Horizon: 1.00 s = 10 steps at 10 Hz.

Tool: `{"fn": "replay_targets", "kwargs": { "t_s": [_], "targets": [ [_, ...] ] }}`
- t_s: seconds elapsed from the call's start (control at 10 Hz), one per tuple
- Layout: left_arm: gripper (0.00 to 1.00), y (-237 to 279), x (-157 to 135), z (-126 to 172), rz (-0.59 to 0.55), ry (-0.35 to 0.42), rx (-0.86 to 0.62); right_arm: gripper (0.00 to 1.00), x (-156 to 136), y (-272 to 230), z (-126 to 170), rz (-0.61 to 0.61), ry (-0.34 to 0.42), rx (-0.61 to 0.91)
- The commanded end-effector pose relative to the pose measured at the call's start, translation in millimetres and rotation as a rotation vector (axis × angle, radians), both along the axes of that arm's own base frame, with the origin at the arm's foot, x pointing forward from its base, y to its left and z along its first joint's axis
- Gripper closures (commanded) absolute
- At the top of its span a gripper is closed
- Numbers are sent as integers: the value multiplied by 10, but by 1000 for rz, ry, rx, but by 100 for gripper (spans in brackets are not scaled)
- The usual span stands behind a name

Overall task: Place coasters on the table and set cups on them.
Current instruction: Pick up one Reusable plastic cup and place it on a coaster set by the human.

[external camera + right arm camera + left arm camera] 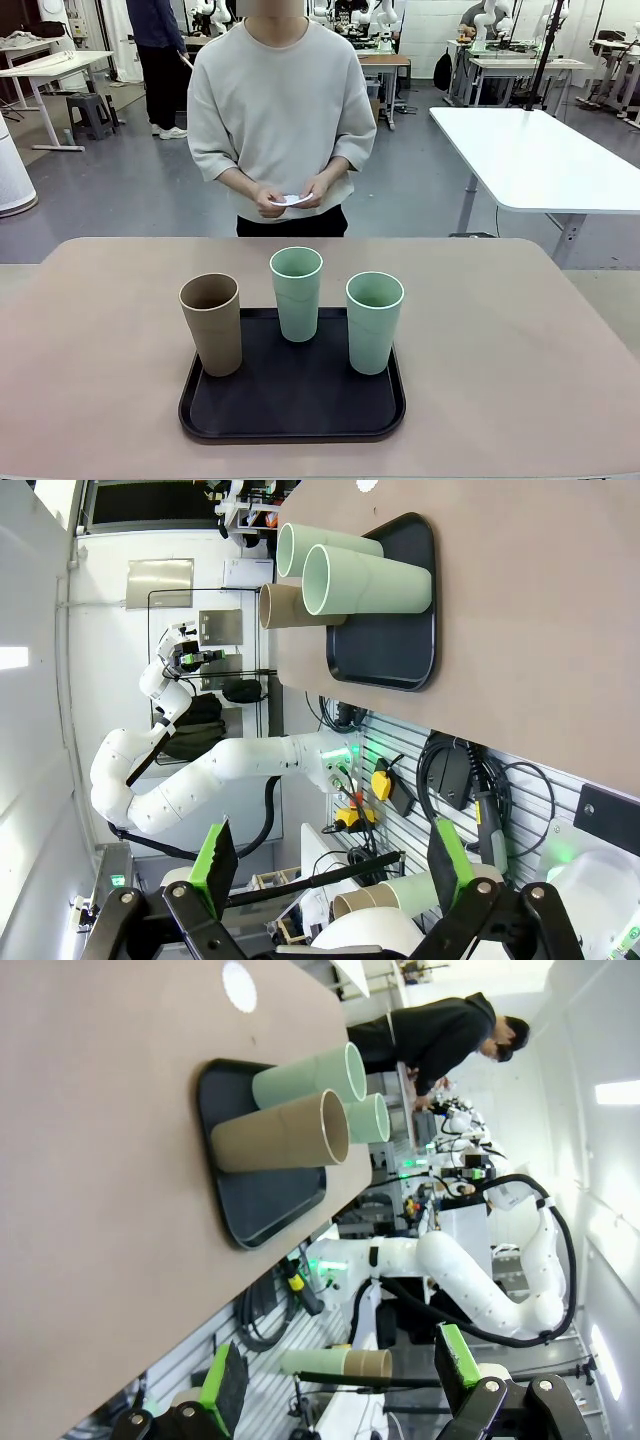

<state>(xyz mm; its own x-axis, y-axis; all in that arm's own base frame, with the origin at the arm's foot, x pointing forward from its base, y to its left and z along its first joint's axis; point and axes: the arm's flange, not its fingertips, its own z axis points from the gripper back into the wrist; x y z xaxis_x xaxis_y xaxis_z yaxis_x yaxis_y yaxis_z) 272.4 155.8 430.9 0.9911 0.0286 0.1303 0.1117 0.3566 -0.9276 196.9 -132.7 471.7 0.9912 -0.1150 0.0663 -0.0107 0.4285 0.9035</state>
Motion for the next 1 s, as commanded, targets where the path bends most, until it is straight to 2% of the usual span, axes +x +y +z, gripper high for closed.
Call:
{"fn": "replay_targets", "kwargs": {
  "t_s": [0.0,0.9],
  "targets": [
    [0,16,-1,5,12,-1,-15,0,-5,-11,-15,5,4,14],
    [0,16,-1,5,12,-1,-15,0,-5,-11,-15,5,4,14]
  ]
}}
